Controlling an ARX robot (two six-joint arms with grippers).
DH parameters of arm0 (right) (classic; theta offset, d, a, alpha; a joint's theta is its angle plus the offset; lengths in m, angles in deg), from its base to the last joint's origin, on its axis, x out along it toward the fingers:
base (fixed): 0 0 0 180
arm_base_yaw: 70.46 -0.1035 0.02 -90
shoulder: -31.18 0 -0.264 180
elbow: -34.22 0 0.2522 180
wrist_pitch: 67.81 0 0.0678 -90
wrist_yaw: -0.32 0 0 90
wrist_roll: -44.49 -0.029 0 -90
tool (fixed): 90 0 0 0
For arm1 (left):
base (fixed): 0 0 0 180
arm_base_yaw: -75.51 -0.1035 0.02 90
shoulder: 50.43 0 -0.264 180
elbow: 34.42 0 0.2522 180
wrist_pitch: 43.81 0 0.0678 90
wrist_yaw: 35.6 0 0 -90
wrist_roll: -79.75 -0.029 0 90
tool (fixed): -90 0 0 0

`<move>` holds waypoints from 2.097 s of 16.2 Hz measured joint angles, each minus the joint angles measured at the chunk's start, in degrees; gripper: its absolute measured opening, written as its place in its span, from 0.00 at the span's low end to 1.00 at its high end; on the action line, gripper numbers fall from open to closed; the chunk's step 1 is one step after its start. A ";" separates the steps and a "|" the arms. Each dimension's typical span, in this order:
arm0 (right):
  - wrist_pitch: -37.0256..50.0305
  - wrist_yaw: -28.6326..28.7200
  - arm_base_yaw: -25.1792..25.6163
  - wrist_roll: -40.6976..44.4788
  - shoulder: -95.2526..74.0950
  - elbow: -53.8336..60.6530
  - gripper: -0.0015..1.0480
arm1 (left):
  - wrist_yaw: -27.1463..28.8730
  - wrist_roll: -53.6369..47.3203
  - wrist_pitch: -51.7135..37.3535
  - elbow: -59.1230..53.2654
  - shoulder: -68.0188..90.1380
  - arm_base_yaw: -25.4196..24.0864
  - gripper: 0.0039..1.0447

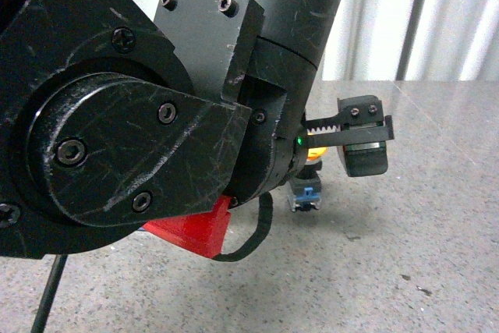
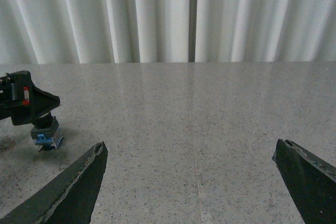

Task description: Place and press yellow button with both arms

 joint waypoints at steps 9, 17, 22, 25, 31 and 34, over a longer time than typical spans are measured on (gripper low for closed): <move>0.00 0.00 0.00 0.00 0.00 0.00 0.94 | 5.66 -22.64 -4.55 -5.75 -22.12 -15.72 0.94; 0.00 0.02 0.00 0.00 0.00 0.00 0.94 | -16.59 -26.16 3.34 -34.82 -67.60 -38.75 0.45; 0.00 0.00 0.00 0.00 0.00 0.00 0.94 | -16.74 -25.22 0.02 -46.97 -75.54 -38.56 0.01; -0.02 0.00 0.00 0.00 0.00 0.00 0.94 | -16.76 -25.22 0.07 -50.84 -79.58 -38.53 0.01; -0.02 0.00 0.00 0.00 0.00 0.00 0.94 | -16.76 -25.22 5.49 -57.05 -91.23 -38.56 0.01; -0.02 0.00 0.00 0.00 0.00 0.00 0.94 | -16.79 -25.22 6.78 -57.99 -93.81 -38.56 0.01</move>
